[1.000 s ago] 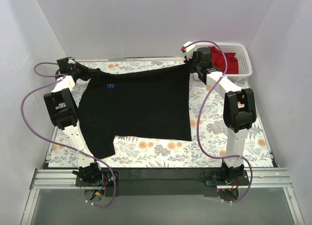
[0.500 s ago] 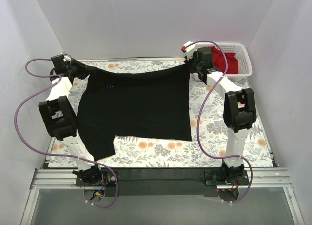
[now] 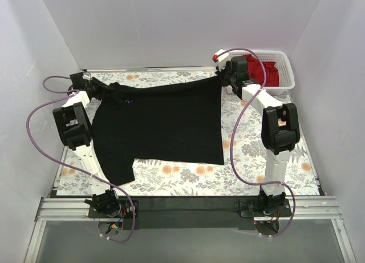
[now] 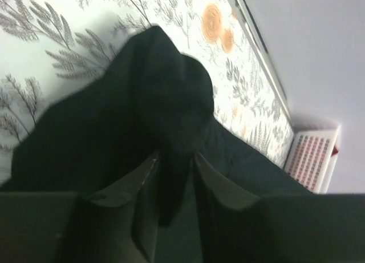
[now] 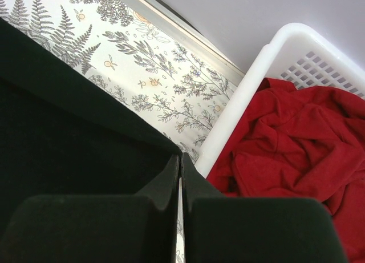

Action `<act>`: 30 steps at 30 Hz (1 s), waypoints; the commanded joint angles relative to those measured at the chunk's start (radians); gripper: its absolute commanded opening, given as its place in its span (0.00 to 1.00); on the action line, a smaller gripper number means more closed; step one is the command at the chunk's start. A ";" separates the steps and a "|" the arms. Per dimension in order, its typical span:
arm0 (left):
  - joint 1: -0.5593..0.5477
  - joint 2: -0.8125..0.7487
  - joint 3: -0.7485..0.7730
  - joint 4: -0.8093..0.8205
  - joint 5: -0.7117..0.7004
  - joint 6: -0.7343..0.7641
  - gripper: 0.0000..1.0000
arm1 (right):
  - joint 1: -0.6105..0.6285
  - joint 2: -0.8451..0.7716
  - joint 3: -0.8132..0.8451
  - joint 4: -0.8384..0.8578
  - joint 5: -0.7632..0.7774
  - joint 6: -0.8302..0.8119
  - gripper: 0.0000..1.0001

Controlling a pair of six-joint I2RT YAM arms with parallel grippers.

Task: Fold and stack the t-shirts
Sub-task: Flatten the tshirt out

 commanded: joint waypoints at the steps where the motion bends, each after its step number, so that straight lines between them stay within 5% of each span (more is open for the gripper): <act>1: -0.007 0.007 0.085 0.071 -0.016 0.036 0.30 | -0.004 0.019 0.037 0.047 0.004 0.016 0.01; 8: -0.074 -0.114 -0.088 0.080 -0.108 0.267 0.67 | -0.003 0.020 0.031 0.047 0.003 0.027 0.01; 16: -0.261 -0.329 -0.420 0.207 -0.543 0.547 0.63 | -0.003 0.003 0.002 0.049 -0.011 0.047 0.01; 24: -0.280 -0.267 -0.411 0.212 -0.720 0.540 0.56 | -0.004 0.000 -0.014 0.052 -0.028 0.067 0.01; 30: -0.283 -0.272 -0.427 0.233 -0.717 0.523 0.52 | -0.004 0.000 -0.021 0.052 -0.028 0.067 0.01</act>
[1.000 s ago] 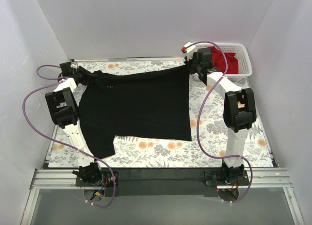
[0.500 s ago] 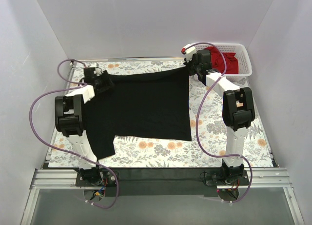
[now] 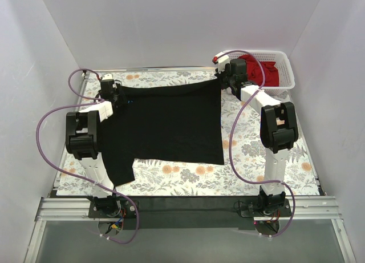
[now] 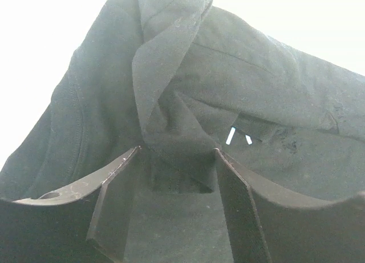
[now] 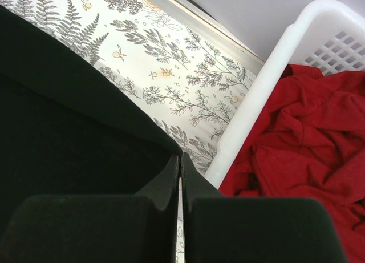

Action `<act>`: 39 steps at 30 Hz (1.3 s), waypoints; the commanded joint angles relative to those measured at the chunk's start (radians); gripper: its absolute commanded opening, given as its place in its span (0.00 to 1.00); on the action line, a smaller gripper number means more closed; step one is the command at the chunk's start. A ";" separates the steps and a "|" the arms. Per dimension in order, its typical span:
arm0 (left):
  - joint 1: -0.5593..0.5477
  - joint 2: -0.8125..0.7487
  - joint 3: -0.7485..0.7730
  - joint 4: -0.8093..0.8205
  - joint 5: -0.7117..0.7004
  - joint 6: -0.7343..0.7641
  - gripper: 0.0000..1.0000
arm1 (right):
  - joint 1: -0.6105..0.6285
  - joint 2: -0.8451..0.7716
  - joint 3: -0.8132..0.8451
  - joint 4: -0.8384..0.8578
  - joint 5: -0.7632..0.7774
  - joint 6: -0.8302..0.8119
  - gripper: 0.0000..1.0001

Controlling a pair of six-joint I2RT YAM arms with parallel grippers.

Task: Fold and stack the t-shirts
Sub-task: Flatten the tshirt out, then fold the tshirt

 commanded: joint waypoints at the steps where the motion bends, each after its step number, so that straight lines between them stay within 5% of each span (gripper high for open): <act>1: -0.010 -0.015 -0.014 0.028 -0.040 0.006 0.52 | -0.004 -0.031 -0.014 0.047 -0.014 0.014 0.01; 16: -0.079 0.008 -0.030 0.035 -0.066 -0.034 0.38 | -0.007 -0.034 -0.021 0.047 -0.017 0.024 0.01; 28: -0.087 0.051 0.021 0.031 -0.109 -0.009 0.36 | -0.012 -0.038 -0.036 0.047 -0.022 0.024 0.01; 35: -0.088 0.065 0.042 0.026 -0.115 0.004 0.02 | -0.015 -0.040 -0.036 0.049 -0.020 0.023 0.01; 39: -0.088 0.013 0.067 -0.020 -0.101 -0.008 0.00 | -0.018 -0.043 -0.031 0.049 -0.018 0.021 0.01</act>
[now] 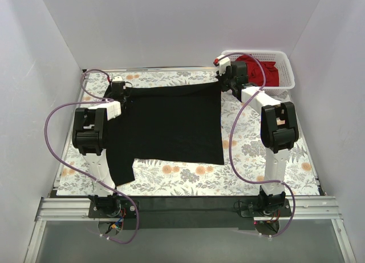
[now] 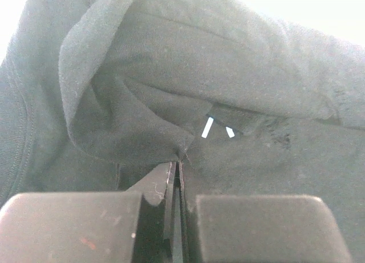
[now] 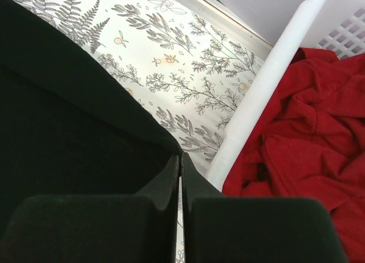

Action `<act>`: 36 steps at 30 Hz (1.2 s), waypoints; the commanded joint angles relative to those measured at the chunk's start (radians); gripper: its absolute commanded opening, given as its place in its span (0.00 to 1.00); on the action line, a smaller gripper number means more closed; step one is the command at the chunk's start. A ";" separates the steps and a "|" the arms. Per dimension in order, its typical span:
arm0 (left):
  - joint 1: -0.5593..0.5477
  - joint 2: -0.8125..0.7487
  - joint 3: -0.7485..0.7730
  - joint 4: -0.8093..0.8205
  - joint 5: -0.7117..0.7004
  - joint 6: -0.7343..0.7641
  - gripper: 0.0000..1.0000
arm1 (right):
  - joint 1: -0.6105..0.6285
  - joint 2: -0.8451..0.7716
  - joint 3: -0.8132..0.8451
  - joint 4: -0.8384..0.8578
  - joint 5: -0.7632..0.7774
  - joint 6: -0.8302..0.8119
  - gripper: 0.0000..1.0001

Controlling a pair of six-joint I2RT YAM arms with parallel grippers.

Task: Fold and stack the t-shirts
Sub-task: Fold the tshirt

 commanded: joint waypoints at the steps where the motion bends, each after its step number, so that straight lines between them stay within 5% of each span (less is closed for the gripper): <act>1: -0.002 -0.084 0.049 -0.037 0.006 -0.003 0.00 | -0.007 -0.046 0.003 0.046 -0.003 0.000 0.01; 9: 0.036 -0.196 0.262 -0.418 0.144 -0.121 0.00 | -0.013 -0.076 0.002 0.044 0.008 -0.011 0.01; 13: 0.145 -0.235 0.302 -0.549 0.307 -0.237 0.00 | -0.016 -0.108 -0.032 0.043 0.009 -0.016 0.01; 25: 0.288 -0.306 0.217 -0.618 0.652 -0.380 0.00 | -0.016 -0.193 -0.133 0.041 0.011 0.006 0.01; 36: 0.326 -0.438 0.164 -0.629 0.705 -0.431 0.00 | -0.016 -0.237 -0.208 0.032 0.016 0.018 0.01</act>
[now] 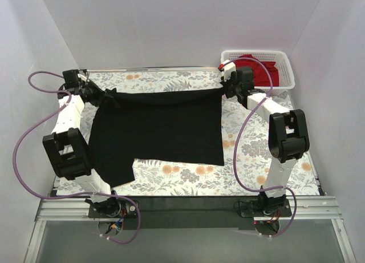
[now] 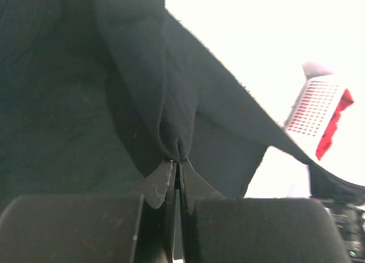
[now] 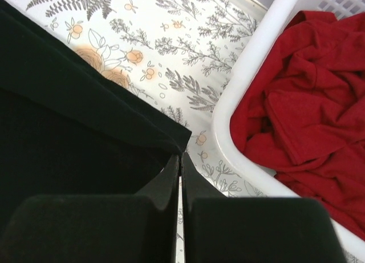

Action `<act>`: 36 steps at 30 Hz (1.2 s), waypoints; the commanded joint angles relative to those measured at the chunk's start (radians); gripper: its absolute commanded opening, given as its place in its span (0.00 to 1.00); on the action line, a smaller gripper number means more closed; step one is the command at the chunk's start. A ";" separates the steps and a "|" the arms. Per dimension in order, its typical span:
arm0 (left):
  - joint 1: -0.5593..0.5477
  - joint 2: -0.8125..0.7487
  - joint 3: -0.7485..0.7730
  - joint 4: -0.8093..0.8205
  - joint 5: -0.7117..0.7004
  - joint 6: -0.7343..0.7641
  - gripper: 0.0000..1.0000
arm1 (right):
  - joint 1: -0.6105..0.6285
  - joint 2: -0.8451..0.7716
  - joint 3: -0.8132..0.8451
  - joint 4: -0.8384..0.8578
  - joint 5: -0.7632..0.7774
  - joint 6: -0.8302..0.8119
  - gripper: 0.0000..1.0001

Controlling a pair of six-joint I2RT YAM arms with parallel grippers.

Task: Fold and stack the t-shirts
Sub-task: Fold the tshirt

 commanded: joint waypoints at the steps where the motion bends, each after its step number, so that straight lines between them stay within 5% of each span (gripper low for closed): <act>1: 0.016 -0.131 0.002 -0.007 0.034 -0.023 0.00 | -0.006 -0.066 -0.018 0.034 0.013 0.016 0.01; 25: 0.048 -0.185 -0.348 0.124 -0.079 -0.100 0.00 | -0.006 -0.006 -0.108 -0.081 -0.067 0.149 0.01; 36: 0.057 -0.170 -0.391 0.147 -0.137 -0.092 0.00 | -0.006 0.043 -0.090 -0.158 -0.084 0.181 0.06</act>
